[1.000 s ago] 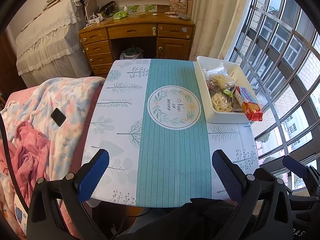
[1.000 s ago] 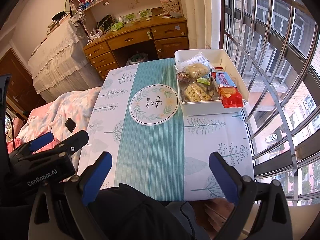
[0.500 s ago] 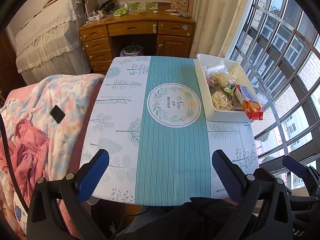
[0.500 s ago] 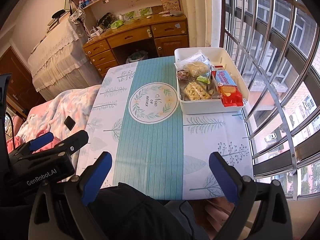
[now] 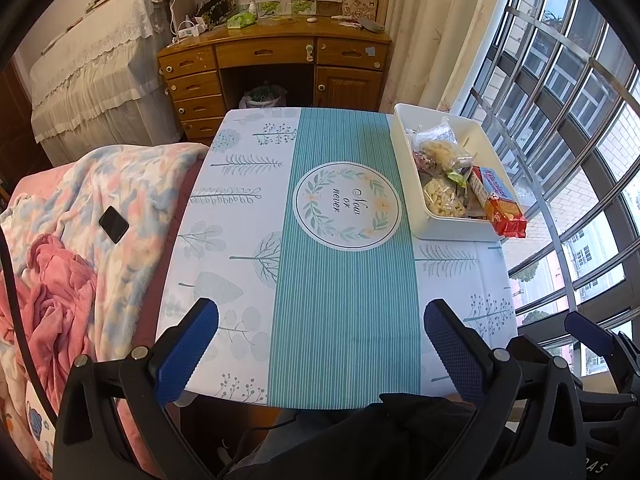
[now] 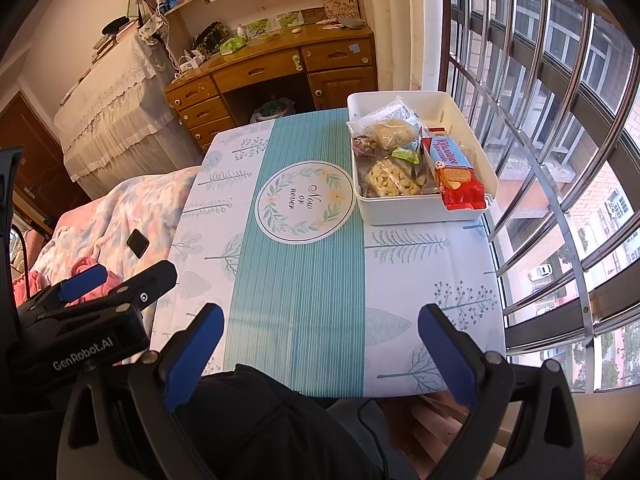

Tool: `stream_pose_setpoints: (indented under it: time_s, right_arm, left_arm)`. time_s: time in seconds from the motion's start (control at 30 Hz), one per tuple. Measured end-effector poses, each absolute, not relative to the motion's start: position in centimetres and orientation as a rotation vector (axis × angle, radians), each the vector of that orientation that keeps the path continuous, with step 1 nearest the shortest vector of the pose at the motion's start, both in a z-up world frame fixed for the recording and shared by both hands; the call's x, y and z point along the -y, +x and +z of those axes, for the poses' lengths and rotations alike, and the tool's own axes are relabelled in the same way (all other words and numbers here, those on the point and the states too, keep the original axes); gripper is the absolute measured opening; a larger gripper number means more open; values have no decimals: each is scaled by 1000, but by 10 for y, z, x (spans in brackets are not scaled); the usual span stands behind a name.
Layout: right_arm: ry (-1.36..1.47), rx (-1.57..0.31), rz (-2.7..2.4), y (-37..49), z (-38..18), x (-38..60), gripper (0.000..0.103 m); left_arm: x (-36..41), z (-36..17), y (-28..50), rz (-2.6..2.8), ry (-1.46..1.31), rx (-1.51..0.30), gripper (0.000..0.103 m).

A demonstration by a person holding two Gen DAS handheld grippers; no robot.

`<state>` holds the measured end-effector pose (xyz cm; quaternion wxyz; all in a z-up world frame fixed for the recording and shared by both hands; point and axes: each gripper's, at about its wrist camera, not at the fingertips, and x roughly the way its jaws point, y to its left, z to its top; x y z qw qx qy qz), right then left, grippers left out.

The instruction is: Organize snacks

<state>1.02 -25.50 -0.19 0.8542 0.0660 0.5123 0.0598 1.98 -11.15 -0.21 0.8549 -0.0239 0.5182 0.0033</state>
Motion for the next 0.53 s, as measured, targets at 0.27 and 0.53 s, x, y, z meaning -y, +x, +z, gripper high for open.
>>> stream_pose_setpoints:
  time_s: [0.27, 0.53]
  right_arm:
    - [139, -1080, 125, 12, -1, 254, 99]
    - [140, -1093, 127, 6, -4, 254, 99]
  left_arm:
    - [111, -2, 20, 7, -50, -1092, 102]
    - [110, -5, 21, 13, -60, -1108, 102]
